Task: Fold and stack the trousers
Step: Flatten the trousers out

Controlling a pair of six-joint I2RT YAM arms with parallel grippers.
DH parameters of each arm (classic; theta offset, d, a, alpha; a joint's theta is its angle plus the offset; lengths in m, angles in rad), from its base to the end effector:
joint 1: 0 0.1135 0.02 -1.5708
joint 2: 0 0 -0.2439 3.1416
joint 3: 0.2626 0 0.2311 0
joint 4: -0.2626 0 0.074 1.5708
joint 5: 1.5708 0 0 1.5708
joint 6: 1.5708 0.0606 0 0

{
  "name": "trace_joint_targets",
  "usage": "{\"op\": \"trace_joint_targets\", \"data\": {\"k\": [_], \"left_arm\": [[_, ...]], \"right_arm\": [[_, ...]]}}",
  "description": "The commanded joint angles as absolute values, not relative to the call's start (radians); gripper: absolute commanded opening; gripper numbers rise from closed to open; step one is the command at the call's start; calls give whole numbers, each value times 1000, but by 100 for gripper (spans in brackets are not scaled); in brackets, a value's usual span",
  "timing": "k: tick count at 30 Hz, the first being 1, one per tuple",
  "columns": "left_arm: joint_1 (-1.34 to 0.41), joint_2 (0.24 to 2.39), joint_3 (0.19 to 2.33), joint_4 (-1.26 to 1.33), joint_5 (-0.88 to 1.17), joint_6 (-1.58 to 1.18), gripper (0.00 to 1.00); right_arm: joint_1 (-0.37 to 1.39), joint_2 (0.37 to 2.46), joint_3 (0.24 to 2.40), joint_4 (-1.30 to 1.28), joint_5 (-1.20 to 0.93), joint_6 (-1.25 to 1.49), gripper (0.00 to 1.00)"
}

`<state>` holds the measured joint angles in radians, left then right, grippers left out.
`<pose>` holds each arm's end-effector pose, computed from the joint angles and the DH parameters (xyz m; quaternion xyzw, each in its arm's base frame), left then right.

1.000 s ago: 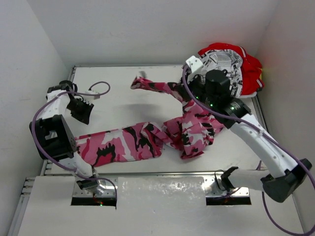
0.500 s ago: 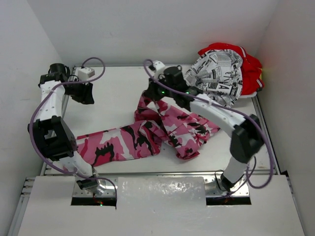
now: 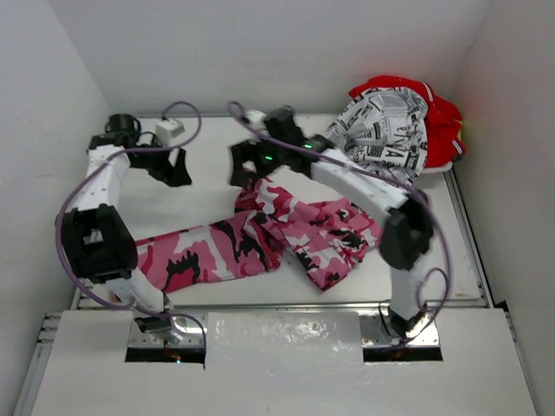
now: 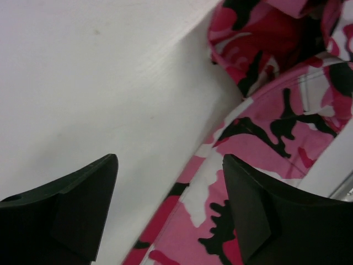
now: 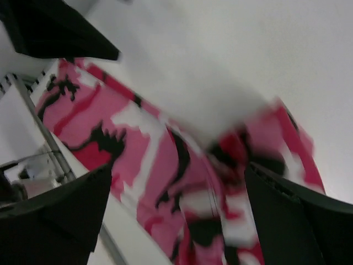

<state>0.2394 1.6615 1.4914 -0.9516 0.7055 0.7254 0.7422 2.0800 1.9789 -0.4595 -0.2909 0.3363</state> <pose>0.3244 0.0387 0.2695 0.2948 0.8695 -0.2014 0.3414 0.3411 0.3365 0.2934 -0.2432 0.8340 0.3547 0.3457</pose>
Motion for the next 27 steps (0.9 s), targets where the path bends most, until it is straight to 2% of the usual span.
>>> {"op": "trace_joint_targets", "data": {"k": [1,2,3,4,5,8,9,10,11,12,15,19,27], "left_arm": [[167,1637,1451,-878,738,706,77],[137,1641,1451,-870,738,698,92],[121,1644,1456,-856,738,681,99],[101,1652,1457,-824,730,669,100],[65,1657,1465,-809,730,658,100],[-24,1686,1488,-717,698,595,100],[-50,1710,1494,-681,654,591,100],[-102,1724,1502,-670,628,591,100],[-132,1744,1520,-664,602,595,100],[-159,1782,1528,-663,525,598,100],[-242,1845,1542,-649,428,609,100],[-245,1887,1539,-603,391,575,100],[-258,1911,1554,-551,526,537,100]], "right_arm": [[563,1736,1679,-358,-261,426,99],[507,1682,1589,-374,-232,420,99],[482,1595,1562,-453,-156,407,98],[460,1557,1545,-497,-117,388,95],[415,1525,1513,-543,-85,373,82],[257,1405,1398,-675,-8,419,29],[214,1341,1349,-686,-5,432,29],[169,1312,1254,-683,-8,448,34],[82,1289,1214,-680,-12,474,46],[51,1269,1174,-670,-15,482,64],[-84,1223,1016,-625,-38,515,84],[-233,1255,893,-549,-118,555,90],[-242,1434,773,-264,-196,586,92]]}}
